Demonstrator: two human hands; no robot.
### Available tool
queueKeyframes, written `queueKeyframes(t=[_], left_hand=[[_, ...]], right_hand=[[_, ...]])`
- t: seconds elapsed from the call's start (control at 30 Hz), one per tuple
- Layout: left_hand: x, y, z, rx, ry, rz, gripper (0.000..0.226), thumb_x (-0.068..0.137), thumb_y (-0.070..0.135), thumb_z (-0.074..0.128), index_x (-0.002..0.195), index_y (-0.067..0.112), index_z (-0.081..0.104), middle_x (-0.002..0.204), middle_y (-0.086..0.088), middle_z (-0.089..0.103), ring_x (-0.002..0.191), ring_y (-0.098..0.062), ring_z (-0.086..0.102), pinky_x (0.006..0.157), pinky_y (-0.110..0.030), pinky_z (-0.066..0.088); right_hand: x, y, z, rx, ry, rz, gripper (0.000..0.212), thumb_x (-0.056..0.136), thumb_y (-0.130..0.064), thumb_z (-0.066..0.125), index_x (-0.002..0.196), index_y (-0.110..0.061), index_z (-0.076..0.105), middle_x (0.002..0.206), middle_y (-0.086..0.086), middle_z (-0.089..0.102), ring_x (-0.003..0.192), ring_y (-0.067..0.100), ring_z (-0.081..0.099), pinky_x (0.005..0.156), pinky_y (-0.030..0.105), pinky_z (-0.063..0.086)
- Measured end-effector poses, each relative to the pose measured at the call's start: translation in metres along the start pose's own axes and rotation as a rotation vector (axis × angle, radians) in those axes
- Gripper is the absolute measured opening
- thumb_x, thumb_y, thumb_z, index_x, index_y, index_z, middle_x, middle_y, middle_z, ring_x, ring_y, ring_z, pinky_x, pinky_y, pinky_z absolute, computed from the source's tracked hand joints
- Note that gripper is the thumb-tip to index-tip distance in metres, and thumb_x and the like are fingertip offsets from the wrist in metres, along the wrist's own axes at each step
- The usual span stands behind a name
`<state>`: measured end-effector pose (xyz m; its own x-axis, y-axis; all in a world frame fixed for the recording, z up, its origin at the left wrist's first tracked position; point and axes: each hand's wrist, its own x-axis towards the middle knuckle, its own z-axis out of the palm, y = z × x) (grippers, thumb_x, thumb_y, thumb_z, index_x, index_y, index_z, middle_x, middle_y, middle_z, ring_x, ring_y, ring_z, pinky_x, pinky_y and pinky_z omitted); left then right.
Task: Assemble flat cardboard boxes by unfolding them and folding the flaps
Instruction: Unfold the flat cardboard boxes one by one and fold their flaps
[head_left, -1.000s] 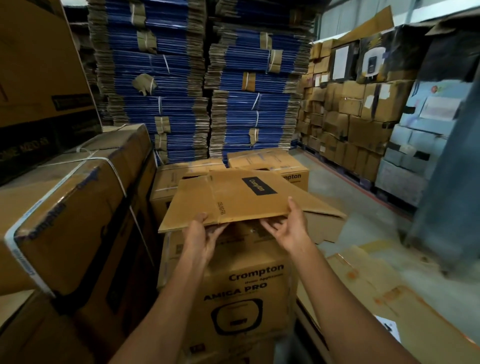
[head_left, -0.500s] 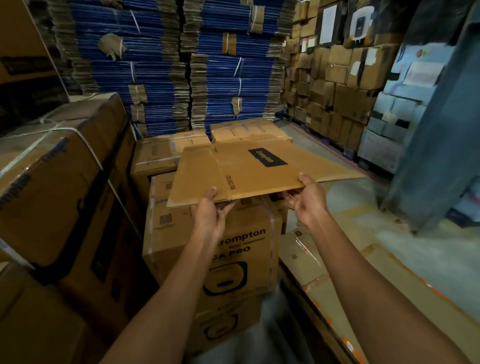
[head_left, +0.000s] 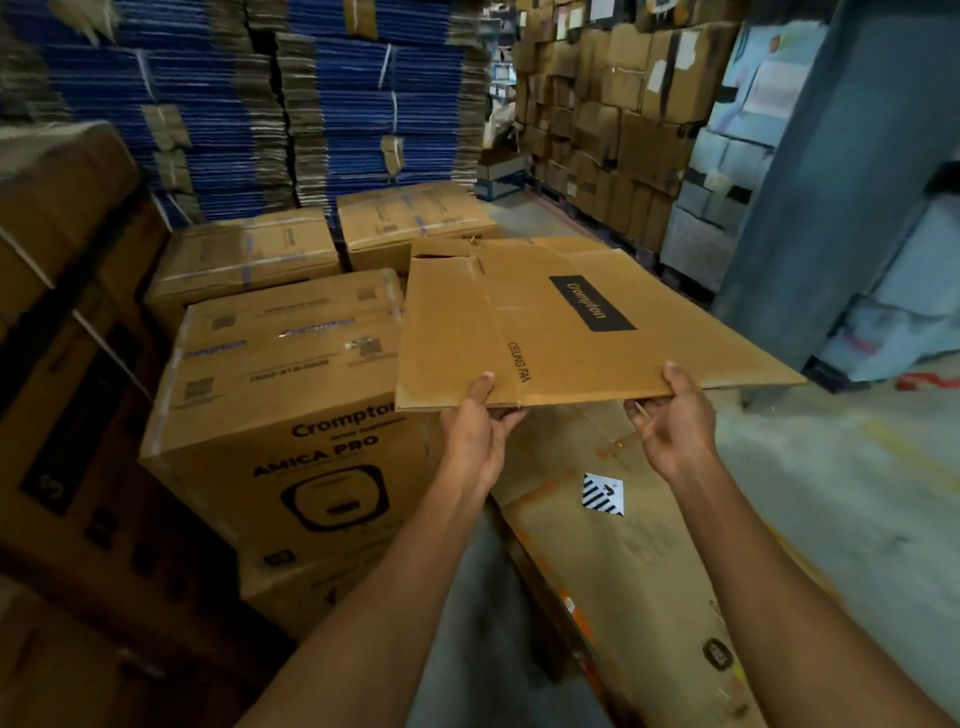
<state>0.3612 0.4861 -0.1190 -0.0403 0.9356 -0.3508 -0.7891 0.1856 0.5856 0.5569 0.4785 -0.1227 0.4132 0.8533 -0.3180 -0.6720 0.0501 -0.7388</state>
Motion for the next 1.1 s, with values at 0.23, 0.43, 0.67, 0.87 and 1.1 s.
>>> queueKeyframes(t=[0.23, 0.43, 0.67, 0.87, 1.1], left_hand=[[-0.006, -0.112, -0.027, 0.069, 0.154, -0.139, 0.048, 0.099, 0.006, 0.06, 0.144, 0.012, 0.045, 0.125, -0.017, 0.068, 0.103, -0.031, 0.07, 0.074, -0.045, 0.058], [0.001, -0.18, -0.065, 0.133, 0.248, -0.259, 0.037, 0.102, 0.007, 0.056, 0.138, 0.016, 0.05, 0.119, -0.013, 0.07, 0.106, -0.031, 0.068, 0.083, -0.046, 0.057], [0.001, -0.241, -0.13, 0.213, 0.49, -0.31, 0.028, 0.08, 0.017, 0.08, 0.093, 0.003, 0.06, 0.066, -0.012, 0.067, 0.061, -0.024, 0.056, 0.048, -0.029, 0.055], [0.001, -0.278, -0.14, 0.088, 0.618, -0.477, 0.043, 0.094, 0.004, 0.068, 0.132, -0.006, 0.05, 0.103, -0.028, 0.07, 0.091, -0.04, 0.062, 0.052, -0.04, 0.062], [-0.008, -0.301, -0.152, 0.105, 0.609, -0.752, 0.029, 0.1, 0.008, 0.059, 0.121, -0.01, 0.05, 0.098, -0.029, 0.06, 0.081, -0.039, 0.058, 0.04, -0.048, 0.054]], right_hand=[[0.028, 0.009, -0.121, -0.079, 0.102, 0.121, 0.013, 0.105, -0.027, 0.053, 0.101, -0.015, 0.057, 0.065, -0.001, 0.055, 0.049, 0.01, 0.043, 0.042, 0.023, 0.034], [0.051, 0.035, -0.196, -0.219, 0.203, 0.237, 0.019, 0.104, -0.031, 0.056, 0.096, -0.013, 0.058, 0.056, 0.0, 0.05, 0.054, 0.015, 0.04, 0.054, 0.03, 0.028], [0.072, 0.066, -0.249, -0.454, 0.331, 0.366, 0.027, 0.1, -0.026, 0.065, 0.089, -0.003, 0.058, 0.061, 0.01, 0.05, 0.044, 0.017, 0.041, 0.039, 0.023, 0.031], [0.087, 0.091, -0.29, -0.407, 0.587, 0.36, 0.034, 0.093, -0.02, 0.074, 0.077, -0.003, 0.049, 0.072, 0.015, 0.05, 0.044, 0.017, 0.039, 0.036, 0.017, 0.034], [0.084, 0.096, -0.316, -0.537, 0.724, 0.343, 0.038, 0.098, -0.026, 0.068, 0.078, 0.001, 0.051, 0.085, 0.019, 0.055, 0.068, 0.026, 0.05, 0.052, 0.03, 0.046]])
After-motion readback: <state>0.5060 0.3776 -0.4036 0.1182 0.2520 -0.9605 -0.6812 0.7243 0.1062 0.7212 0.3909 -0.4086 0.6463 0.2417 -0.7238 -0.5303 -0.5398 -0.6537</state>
